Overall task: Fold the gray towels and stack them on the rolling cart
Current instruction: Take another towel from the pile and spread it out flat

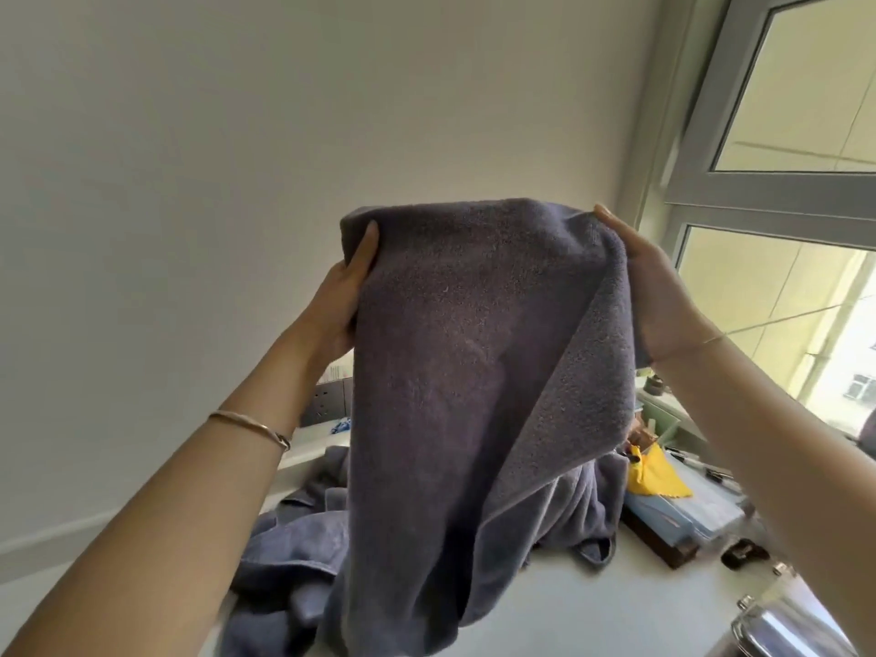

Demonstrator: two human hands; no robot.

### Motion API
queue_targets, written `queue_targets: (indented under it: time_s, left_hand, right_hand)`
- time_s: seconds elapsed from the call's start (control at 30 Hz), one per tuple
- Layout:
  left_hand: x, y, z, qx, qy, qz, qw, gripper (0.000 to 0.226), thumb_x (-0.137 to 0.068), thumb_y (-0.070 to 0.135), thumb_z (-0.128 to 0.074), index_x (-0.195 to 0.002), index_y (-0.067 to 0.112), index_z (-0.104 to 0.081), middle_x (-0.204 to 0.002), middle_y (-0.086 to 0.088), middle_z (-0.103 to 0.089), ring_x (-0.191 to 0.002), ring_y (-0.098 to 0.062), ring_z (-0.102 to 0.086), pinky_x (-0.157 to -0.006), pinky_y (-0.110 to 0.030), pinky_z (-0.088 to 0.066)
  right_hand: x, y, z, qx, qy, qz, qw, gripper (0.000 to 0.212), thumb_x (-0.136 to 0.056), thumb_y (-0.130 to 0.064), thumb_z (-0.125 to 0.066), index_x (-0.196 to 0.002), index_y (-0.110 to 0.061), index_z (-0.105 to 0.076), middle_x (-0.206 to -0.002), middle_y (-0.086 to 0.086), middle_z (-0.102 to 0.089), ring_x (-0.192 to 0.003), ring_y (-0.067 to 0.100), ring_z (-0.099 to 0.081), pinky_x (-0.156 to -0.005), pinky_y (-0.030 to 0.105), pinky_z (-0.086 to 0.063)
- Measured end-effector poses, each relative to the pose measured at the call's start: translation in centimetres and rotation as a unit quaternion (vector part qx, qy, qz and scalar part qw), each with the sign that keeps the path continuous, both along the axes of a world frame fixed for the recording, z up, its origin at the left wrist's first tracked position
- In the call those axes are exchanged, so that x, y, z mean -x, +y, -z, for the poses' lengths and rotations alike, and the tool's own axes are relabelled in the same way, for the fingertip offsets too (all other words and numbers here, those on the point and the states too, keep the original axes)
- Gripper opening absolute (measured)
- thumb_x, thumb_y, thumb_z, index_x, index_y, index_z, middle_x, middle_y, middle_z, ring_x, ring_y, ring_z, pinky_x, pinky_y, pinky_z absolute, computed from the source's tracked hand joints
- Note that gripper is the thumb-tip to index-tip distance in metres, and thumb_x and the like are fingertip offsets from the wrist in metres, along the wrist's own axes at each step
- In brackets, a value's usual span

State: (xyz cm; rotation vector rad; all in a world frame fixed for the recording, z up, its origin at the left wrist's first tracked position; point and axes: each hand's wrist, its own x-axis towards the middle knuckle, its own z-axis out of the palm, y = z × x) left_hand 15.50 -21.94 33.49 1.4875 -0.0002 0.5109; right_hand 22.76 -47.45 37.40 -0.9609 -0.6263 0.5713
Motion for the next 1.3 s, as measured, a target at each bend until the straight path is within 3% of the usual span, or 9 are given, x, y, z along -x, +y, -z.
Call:
queue_targets:
  time_s: [0.1, 0.23, 0.37, 0.6, 0.8, 1.0, 1.1, 1.23, 1.3]
  left_hand:
    - [-2.1, -0.2, 0.2, -0.029, 0.040, -0.005, 0.999, 0.055, -0.090, 0.057, -0.044, -0.119, 0.014, -0.062, -0.108, -0.007, -0.068, -0.097, -0.021, -0.067, -0.078, -0.034, -0.057]
    - [-6.0, -1.2, 6.6, 0.034, 0.109, 0.001, 0.993, 0.036, -0.094, 0.039, -0.053, -0.118, 0.012, -0.059, -0.097, -0.007, -0.070, -0.079, -0.013, -0.069, -0.066, -0.024, -0.055]
    - [-9.2, -2.1, 13.9, 0.072, 0.183, 0.032, 0.980, 0.021, -0.092, 0.030, -0.057, -0.108, 0.015, -0.061, -0.104, -0.010, -0.068, -0.088, -0.020, -0.066, -0.068, -0.028, -0.054]
    - [-15.1, -1.8, 18.1, -0.068, 0.214, 0.006, 0.974, 0.045, -0.084, 0.035, -0.068, -0.123, 0.016, -0.058, -0.112, 0.000, -0.067, -0.104, -0.014, -0.061, -0.095, -0.029, -0.046]
    - [-22.2, -4.9, 18.3, -0.091, 0.168, -0.017, 0.982, 0.043, -0.091, 0.019, -0.063, -0.131, 0.012, -0.049, -0.116, -0.001, -0.060, -0.111, -0.018, -0.056, -0.092, -0.027, -0.045]
    - [-22.9, -4.7, 25.3, -0.212, 0.304, -0.011, 0.929, 0.071, -0.090, 0.020, -0.063, -0.148, 0.014, -0.022, -0.148, -0.010, -0.037, -0.129, -0.028, -0.042, -0.100, -0.032, -0.037]
    - [-20.9, -3.4, 28.1, -0.222, 0.334, 0.010, 0.916, 0.063, -0.091, 0.021, -0.062, -0.145, 0.012, -0.029, -0.145, -0.011, -0.041, -0.126, -0.027, -0.045, -0.099, -0.031, -0.039]
    - [-16.4, -0.2, 31.1, -0.250, 0.334, -0.003, 0.909, 0.047, -0.090, 0.024, -0.062, -0.134, 0.016, -0.044, -0.134, -0.006, -0.050, -0.119, -0.023, -0.049, -0.099, -0.033, -0.041]
    - [-13.7, 2.1, 32.1, -0.273, 0.305, -0.042, 0.911, 0.040, -0.090, 0.021, -0.062, -0.128, 0.015, -0.050, -0.127, -0.006, -0.054, -0.111, -0.020, -0.053, -0.096, -0.031, -0.043]
  right_hand:
    - [-0.9, -0.3, 2.0, 0.057, 0.011, 0.007, 0.998, 0.043, -0.094, -0.043, -0.044, -0.094, -0.012, -0.073, -0.089, 0.005, -0.071, -0.087, 0.020, -0.068, -0.081, 0.031, -0.055]
    - [-3.8, -1.2, 8.1, 0.191, 0.024, 0.050, 0.980, 0.029, -0.087, -0.028, -0.062, -0.108, -0.008, -0.066, -0.100, 0.010, -0.069, -0.104, 0.024, -0.060, -0.103, 0.039, -0.044]
    - [-5.3, -3.3, 14.1, 0.314, 0.059, 0.047, 0.946, 0.024, -0.089, -0.026, -0.062, -0.105, -0.009, -0.067, -0.106, 0.013, -0.070, -0.090, 0.021, -0.069, -0.087, 0.033, -0.051]
    - [-8.4, -6.2, 18.1, 0.284, 0.135, -0.030, 0.949, 0.040, -0.077, -0.029, -0.074, -0.112, -0.011, -0.069, -0.113, 0.013, -0.068, -0.097, 0.023, -0.068, -0.082, 0.032, -0.056]
    - [-13.1, -7.0, 20.9, 0.259, 0.115, 0.117, 0.952, 0.028, -0.085, -0.022, -0.064, -0.113, -0.015, -0.065, -0.110, 0.009, -0.070, -0.100, 0.022, -0.067, -0.084, 0.033, -0.048]
    - [-17.0, -9.2, 29.4, 0.531, 0.055, 0.273, 0.801, 0.018, -0.091, -0.026, -0.060, -0.088, -0.008, -0.061, -0.099, 0.022, -0.066, -0.082, 0.024, -0.057, -0.085, 0.039, -0.050]
    - [-17.4, -9.3, 32.0, 0.560, 0.055, 0.298, 0.771, 0.015, -0.090, -0.024, -0.060, -0.089, -0.009, -0.057, -0.096, 0.016, -0.064, -0.080, 0.022, -0.054, -0.072, 0.033, -0.047]
    - [-16.9, -6.8, 32.6, 0.574, -0.113, 0.425, 0.691, 0.034, -0.085, -0.019, -0.065, -0.115, -0.010, -0.052, -0.119, 0.011, -0.053, -0.113, 0.030, -0.046, -0.097, 0.041, -0.037]
    - [-15.6, -4.2, 31.7, 0.520, -0.223, 0.439, 0.698, 0.035, -0.085, -0.015, -0.064, -0.118, -0.011, -0.052, -0.120, 0.005, -0.049, -0.118, 0.025, -0.041, -0.101, 0.037, -0.031]
